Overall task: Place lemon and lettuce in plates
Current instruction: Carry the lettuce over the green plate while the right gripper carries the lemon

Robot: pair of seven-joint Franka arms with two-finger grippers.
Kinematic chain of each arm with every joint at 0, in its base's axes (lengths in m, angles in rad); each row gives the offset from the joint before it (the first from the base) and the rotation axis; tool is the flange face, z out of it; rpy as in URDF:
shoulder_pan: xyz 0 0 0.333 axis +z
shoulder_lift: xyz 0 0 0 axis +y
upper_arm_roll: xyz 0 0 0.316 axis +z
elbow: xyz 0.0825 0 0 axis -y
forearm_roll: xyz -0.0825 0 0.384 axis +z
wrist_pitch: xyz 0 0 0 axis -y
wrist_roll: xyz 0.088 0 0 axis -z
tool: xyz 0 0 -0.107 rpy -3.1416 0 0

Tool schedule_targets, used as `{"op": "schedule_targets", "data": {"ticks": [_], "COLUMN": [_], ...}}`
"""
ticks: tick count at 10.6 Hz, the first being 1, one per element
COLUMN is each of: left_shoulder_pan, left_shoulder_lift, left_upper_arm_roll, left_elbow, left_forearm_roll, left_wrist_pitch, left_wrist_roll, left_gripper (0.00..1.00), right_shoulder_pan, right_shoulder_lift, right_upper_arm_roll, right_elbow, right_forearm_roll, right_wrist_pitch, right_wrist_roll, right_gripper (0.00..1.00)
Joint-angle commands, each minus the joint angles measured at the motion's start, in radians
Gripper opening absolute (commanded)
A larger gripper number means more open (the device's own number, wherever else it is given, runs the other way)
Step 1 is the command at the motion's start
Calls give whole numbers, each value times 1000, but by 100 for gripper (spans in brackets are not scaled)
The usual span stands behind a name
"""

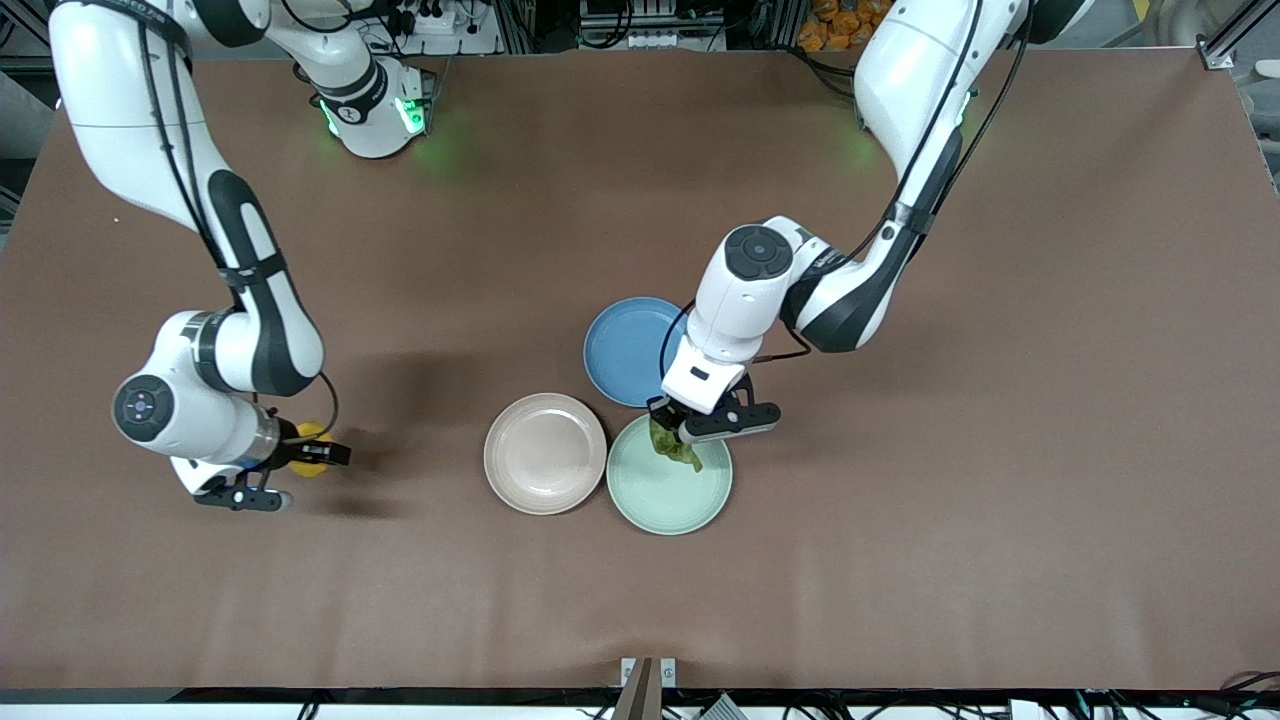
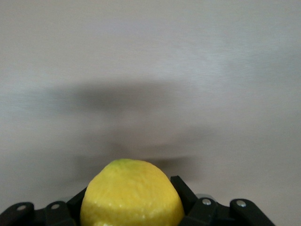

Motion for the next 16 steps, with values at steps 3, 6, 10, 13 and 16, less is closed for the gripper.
{"op": "schedule_targets", "data": {"ticks": [3,6,10,13,16], "left_shoulder_pan": [-25,-20,-15,-8,29], "left_shoulder_lift": [101,102,84,75,17], "left_upper_arm_roll": [26,46,53,55,57], "left_elbow": [13,13,13,16,16], "left_forearm_roll": [122,124,126,124,127], "left_wrist_pitch": [17,19,19,19,19], "left_wrist_roll": [-34,-25,-15,-9,-9], "left_gripper": [0,0,100,100,100], "right_shoulder_pan": [117,212,318,355,356], "right_shoulder_lift": [-4,13,78,113,166], "right_upper_arm_roll": [0,6,11,37,67], "right_elbow": [52,75,158,180,199], "right_forearm_roll": [23,119,145,147,147], "right_wrist_pitch": [-37,-20,-15,55,144], "right_wrist_roll": [183,214,214,222,231], "right_gripper": [39,37,37,37,38]}}
